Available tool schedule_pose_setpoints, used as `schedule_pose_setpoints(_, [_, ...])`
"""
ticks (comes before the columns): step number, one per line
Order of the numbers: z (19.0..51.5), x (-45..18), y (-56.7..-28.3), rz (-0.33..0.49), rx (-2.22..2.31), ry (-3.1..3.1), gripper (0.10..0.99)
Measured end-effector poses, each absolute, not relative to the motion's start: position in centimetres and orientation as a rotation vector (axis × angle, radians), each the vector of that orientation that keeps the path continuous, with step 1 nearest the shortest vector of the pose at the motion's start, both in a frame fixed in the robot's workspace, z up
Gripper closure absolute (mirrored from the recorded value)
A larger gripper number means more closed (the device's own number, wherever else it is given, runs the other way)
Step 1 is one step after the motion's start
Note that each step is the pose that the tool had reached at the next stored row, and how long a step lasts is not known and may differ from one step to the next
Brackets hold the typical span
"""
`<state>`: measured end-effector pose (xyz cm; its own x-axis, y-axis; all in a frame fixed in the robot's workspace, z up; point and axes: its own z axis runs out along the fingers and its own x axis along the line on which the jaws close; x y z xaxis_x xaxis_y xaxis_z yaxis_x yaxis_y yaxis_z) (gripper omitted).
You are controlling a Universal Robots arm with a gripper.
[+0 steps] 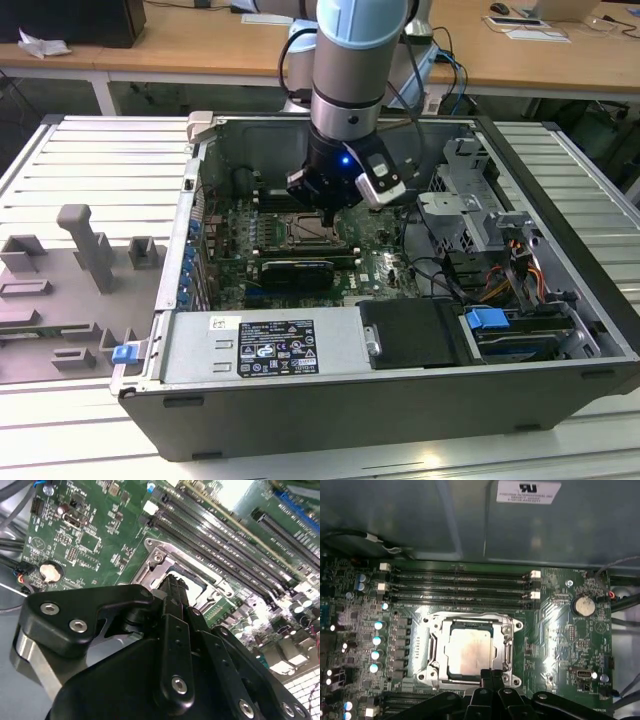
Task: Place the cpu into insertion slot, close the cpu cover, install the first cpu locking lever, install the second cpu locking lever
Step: 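Install the second cpu locking lever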
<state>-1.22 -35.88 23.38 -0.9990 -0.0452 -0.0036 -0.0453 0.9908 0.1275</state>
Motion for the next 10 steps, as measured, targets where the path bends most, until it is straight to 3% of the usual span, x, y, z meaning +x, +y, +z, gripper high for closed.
schedule_pose_setpoints(10, [23.4, -1.5, -37.6, 0.249, -0.074, 3.130, 0.980])
